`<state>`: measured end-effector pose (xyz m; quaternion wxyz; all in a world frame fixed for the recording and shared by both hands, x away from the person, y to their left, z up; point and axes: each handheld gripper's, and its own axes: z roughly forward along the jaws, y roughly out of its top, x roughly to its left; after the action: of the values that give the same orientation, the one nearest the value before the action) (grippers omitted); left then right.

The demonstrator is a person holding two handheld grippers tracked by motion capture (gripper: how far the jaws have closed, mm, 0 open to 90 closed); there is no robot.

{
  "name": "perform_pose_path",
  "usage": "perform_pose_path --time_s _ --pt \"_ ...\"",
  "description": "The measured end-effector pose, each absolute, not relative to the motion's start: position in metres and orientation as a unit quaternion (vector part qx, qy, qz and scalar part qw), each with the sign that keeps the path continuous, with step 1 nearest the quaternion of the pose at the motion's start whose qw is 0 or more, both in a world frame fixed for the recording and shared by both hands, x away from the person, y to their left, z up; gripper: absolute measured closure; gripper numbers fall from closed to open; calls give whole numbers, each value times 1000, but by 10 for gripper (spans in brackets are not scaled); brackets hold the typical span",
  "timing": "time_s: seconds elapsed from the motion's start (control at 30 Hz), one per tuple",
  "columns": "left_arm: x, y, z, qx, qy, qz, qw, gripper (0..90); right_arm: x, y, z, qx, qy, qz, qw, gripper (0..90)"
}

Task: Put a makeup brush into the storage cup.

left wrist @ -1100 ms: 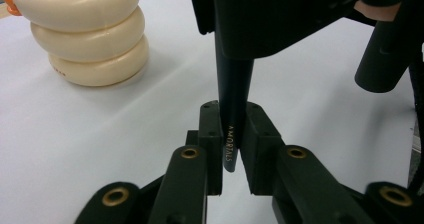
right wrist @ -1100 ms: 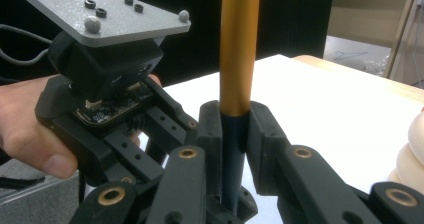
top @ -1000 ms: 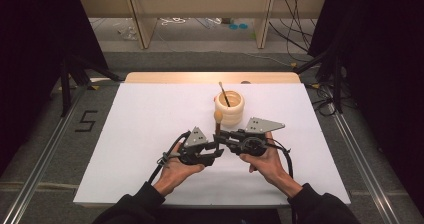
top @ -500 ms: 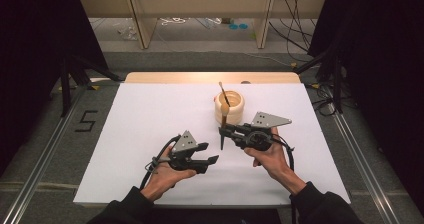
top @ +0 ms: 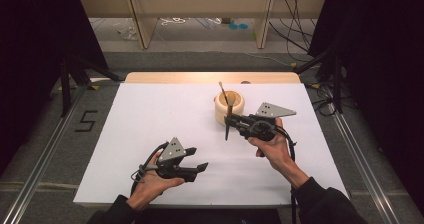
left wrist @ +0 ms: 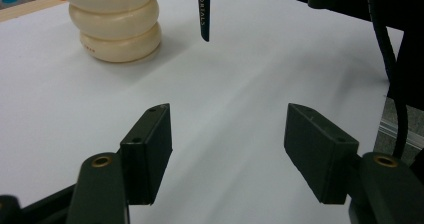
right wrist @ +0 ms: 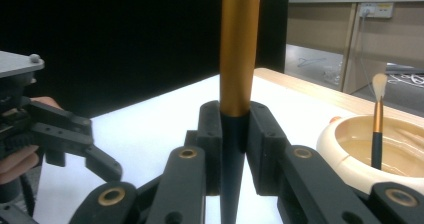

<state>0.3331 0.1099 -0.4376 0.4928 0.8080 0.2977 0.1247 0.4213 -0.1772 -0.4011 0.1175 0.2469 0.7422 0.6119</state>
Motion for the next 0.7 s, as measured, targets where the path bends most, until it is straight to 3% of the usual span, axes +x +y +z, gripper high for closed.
perform_pose_path --time_s 0.7 --pt "322 126 -443 805 311 137 486 262 448 -187 -375 268 725 618 144 783"
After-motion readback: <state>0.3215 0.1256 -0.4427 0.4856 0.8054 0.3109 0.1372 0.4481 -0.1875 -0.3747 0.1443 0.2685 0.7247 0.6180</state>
